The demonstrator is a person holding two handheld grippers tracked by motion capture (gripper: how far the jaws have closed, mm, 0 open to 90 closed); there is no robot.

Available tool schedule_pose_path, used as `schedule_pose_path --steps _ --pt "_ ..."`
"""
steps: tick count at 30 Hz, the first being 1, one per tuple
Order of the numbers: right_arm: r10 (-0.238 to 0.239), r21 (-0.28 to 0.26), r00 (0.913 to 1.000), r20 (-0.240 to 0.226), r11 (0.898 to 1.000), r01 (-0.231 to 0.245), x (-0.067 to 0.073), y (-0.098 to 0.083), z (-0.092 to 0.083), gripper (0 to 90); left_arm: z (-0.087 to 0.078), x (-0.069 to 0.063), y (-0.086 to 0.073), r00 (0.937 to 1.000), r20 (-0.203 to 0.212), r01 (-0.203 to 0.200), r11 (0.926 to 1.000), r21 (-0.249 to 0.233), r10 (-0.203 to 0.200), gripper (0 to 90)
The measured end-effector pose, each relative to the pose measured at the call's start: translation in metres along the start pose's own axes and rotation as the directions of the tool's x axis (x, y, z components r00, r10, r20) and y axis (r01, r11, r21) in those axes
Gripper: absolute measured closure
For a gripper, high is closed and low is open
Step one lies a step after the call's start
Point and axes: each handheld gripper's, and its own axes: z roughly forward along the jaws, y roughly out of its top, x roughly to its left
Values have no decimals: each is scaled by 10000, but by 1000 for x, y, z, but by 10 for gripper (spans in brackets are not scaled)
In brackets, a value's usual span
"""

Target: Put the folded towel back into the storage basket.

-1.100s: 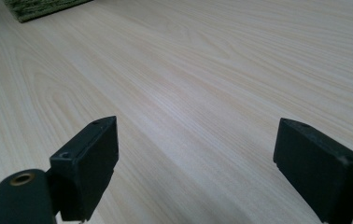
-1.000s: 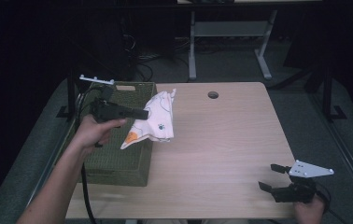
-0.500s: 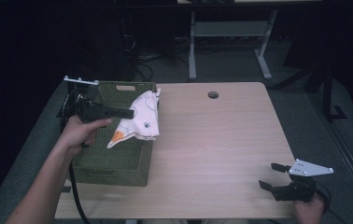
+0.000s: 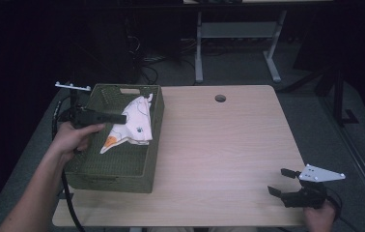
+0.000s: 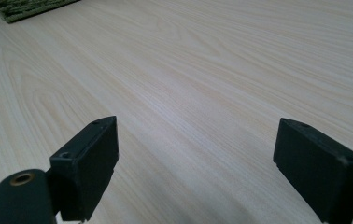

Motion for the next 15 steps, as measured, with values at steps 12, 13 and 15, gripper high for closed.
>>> schedule_pose_path --steps 12,13,15 --pt "46 -65 10000 -36 10000 -46 -2 -1 0 135 -8 15 -3 9992 -361 149 9997 215 -141 831" --pt "72 -55 10000 -42 10000 -73 -2 -1 0 135 -9 16 -3 9991 -399 128 9996 248 -118 831" --pt "75 -31 10000 -53 10000 -75 -3 -1 0 135 -9 18 -3 9989 -464 102 9994 324 -87 831"
